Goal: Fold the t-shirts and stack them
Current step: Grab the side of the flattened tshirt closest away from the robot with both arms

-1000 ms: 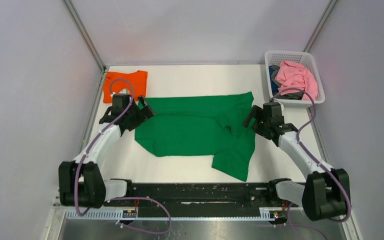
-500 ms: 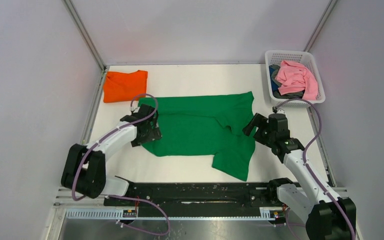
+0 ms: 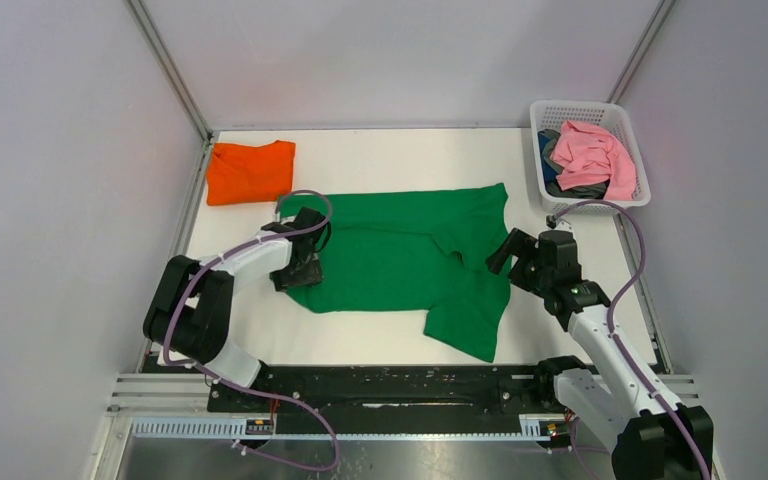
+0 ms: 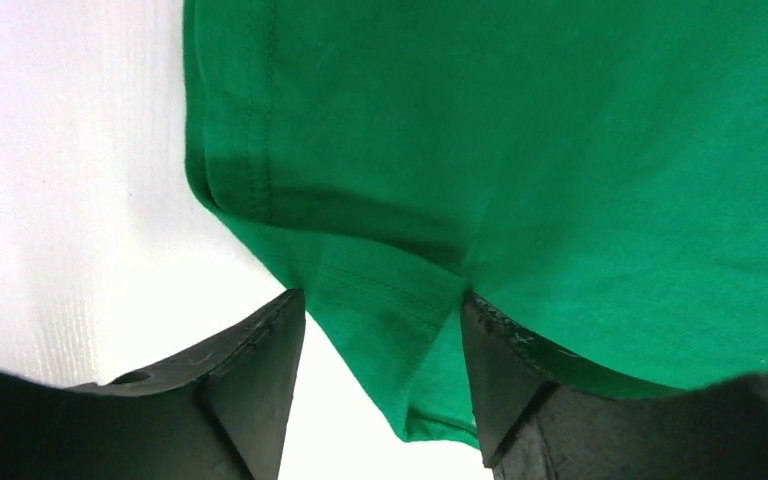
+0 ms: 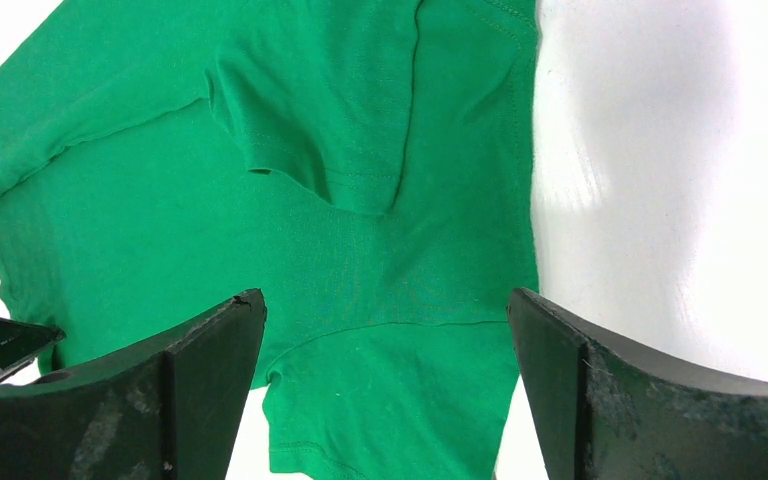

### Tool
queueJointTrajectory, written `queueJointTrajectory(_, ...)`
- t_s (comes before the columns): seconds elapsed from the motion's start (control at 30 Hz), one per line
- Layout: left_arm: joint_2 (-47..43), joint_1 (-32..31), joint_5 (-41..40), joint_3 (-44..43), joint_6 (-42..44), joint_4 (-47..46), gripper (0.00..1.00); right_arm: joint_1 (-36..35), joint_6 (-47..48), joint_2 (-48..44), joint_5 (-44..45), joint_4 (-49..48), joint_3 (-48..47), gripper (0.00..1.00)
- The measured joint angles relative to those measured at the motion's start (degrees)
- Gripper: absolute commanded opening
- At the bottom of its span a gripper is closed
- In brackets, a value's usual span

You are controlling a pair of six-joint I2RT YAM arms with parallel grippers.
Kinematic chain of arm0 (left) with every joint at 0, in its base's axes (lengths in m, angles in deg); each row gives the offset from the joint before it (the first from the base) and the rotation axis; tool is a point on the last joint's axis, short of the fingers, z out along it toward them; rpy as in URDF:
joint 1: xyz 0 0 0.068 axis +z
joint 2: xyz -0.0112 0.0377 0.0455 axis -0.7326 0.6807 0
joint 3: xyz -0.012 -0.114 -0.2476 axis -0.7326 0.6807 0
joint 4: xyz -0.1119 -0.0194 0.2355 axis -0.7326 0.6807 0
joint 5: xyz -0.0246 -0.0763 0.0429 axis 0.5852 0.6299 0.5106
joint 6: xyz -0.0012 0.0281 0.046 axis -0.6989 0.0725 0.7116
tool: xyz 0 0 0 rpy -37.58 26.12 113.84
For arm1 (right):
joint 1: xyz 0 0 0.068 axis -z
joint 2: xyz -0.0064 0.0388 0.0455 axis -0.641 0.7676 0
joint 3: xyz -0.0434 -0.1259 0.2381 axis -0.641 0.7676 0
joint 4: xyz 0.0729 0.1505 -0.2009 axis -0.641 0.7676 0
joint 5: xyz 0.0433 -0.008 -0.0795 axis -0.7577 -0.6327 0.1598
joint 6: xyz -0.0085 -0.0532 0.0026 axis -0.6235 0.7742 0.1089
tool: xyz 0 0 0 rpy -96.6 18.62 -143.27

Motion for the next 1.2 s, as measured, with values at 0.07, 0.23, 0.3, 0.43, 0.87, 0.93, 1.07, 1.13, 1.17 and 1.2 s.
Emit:
queueJointTrajectory(0.07,0.0,0.0,-0.5,0.1,-0.3,0.0,0.50,0.0,0.0,0.1,0.0,0.0,0.0,1.00)
queueJointTrajectory(0.23,-1.5,0.0,-2.1,1.6,-1.0,0.3,0.44,0.0,-0.1,0.7,0.0,-0.2,0.0,0.99)
queueJointTrajectory(0.3,-2.6,0.0,-2.7,2.5,-1.4,0.7,0.34,0.0,-0.1,0.8,-0.1,-0.2,0.0,0.97)
queueJointTrajectory(0.43,-4.6,0.0,-3.7,3.4,-1.9,1.4,0.24,0.0,-0.9,0.8,-0.2,-0.3,0.3,0.93)
queueJointTrajectory(0.87,-6.2,0.0,-3.9,5.8,-2.8,-0.6,0.00,-2.1,-2.4,-8.0,-1.4,11.9,0.8,0.85)
queueJointTrajectory(0.93,-8.0,0.0,-3.9,6.4,-2.8,-0.5,0.00,-7.8,-3.0,-8.6,0.5,16.4,0.7,0.82)
queueJointTrajectory(1.07,-11.4,0.0,-3.9,6.9,-3.4,-0.6,0.00,-23.2,-7.1,-6.6,3.5,23.5,0.7,0.78)
queueJointTrajectory(1.13,-12.8,0.0,-3.9,7.3,-3.9,-0.5,0.00,-29.9,-10.2,-4.8,5.4,26.1,0.8,0.76)
queueJointTrajectory(1.17,-13.4,0.0,-3.9,7.6,-4.2,-0.6,0.00,-32.6,-11.6,-3.8,6.1,26.9,0.8,0.76)
queueJointTrajectory(1.2,-14.1,0.0,-3.9,8.0,-4.5,-0.5,0.00,-35.3,-13.2,-2.6,6.9,27.4,0.8,0.76)
